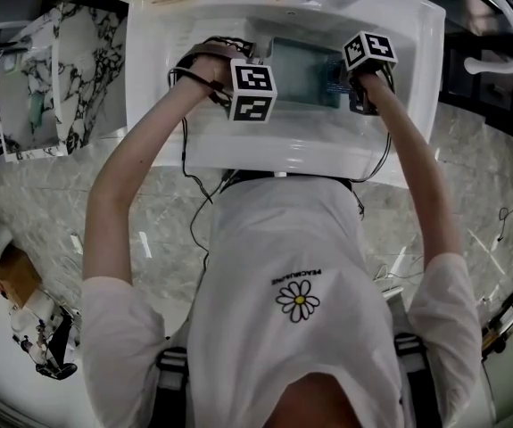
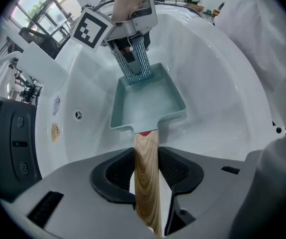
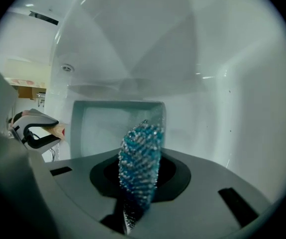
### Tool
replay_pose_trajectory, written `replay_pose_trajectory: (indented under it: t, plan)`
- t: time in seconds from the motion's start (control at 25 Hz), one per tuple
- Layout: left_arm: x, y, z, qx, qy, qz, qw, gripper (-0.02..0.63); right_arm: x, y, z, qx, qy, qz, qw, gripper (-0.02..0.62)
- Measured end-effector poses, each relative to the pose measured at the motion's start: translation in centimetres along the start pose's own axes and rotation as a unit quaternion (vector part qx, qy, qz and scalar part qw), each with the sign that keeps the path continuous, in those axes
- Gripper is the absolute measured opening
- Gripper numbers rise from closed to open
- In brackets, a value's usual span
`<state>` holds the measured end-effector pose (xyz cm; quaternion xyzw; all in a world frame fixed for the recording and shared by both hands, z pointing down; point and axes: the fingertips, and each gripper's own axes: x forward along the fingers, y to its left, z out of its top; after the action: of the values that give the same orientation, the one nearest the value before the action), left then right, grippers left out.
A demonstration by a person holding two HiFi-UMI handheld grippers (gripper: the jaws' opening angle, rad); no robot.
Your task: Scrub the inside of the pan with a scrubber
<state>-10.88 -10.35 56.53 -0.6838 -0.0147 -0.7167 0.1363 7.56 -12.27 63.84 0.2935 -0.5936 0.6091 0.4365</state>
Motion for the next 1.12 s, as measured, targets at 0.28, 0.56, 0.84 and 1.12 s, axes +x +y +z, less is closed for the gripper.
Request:
replay_pose_trajectory:
  t: [0.28, 0.56, 0.84, 1.12]
  plan:
    - [0.1, 0.0, 0.0, -0.002, 0.001, 0.0, 1.0, 0.16, 1.2, 0.5, -0.1, 0.02, -0.005, -0.001, 1.0, 0.057]
    - [0.1, 0.1, 0.0, -0.004, 0.001, 0.0, 1.0, 0.16, 1.3, 1.0, -0.1, 0.023, -0.008, 0.007, 1.0, 0.057]
    - [0.0, 0.0, 0.0, -0.003, 0.002, 0.001, 1.0, 0.16, 1.4, 4.3, 0.0, 0.011, -0.017, 0.039, 0.999, 0.057]
    - [0.0, 0.0, 0.0, -0.004, 0.002, 0.001, 1.0, 0.16, 1.8, 11.0, 0.3, -0.006, -0.024, 0.11, 0.994, 0.057]
